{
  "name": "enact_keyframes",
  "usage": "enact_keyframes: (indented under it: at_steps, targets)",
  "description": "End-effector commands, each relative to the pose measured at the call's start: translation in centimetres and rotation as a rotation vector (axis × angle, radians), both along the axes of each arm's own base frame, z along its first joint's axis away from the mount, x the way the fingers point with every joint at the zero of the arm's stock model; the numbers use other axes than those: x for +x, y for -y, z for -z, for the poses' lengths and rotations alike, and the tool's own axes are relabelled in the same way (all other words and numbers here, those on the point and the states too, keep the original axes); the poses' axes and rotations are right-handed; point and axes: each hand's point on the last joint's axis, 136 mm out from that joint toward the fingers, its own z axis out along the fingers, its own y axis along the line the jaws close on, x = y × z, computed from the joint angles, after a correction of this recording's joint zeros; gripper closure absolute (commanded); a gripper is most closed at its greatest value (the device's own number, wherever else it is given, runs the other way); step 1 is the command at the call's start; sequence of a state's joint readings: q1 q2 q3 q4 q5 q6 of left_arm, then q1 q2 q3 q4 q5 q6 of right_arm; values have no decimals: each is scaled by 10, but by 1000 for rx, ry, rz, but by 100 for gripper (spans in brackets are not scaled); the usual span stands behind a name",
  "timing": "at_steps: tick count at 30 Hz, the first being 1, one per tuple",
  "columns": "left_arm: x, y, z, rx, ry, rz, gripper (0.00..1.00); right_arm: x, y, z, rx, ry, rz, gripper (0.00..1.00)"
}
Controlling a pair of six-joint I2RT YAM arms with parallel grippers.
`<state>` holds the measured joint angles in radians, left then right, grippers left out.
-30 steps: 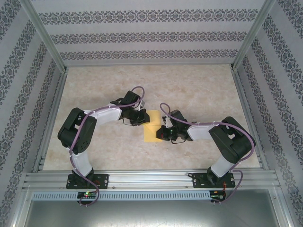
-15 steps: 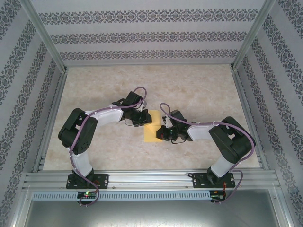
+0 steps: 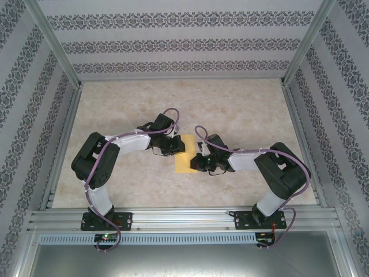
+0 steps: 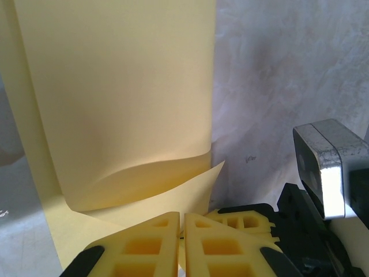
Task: Fold a paper plane with a square sheet of paper (pick it up from the middle)
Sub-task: Fold the triangle a second time at the center of the table.
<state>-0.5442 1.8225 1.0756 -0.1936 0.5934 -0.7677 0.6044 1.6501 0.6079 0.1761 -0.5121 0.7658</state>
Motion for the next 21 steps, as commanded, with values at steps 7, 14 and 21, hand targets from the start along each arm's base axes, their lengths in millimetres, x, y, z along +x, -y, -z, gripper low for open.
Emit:
enact_keyframes:
  at_steps: [7, 14, 21]
  targets:
    - [0, 13, 8, -12, 13, 10, 88, -34, 31, 46, -167, -151, 30, 100]
    - [-8, 10, 20, 7, -19, 10, 89, -31, 31, 46, -170, -146, 39, 100]
    - [-16, 14, 25, -7, -24, 37, 89, -31, 31, 47, -174, -152, 41, 100]
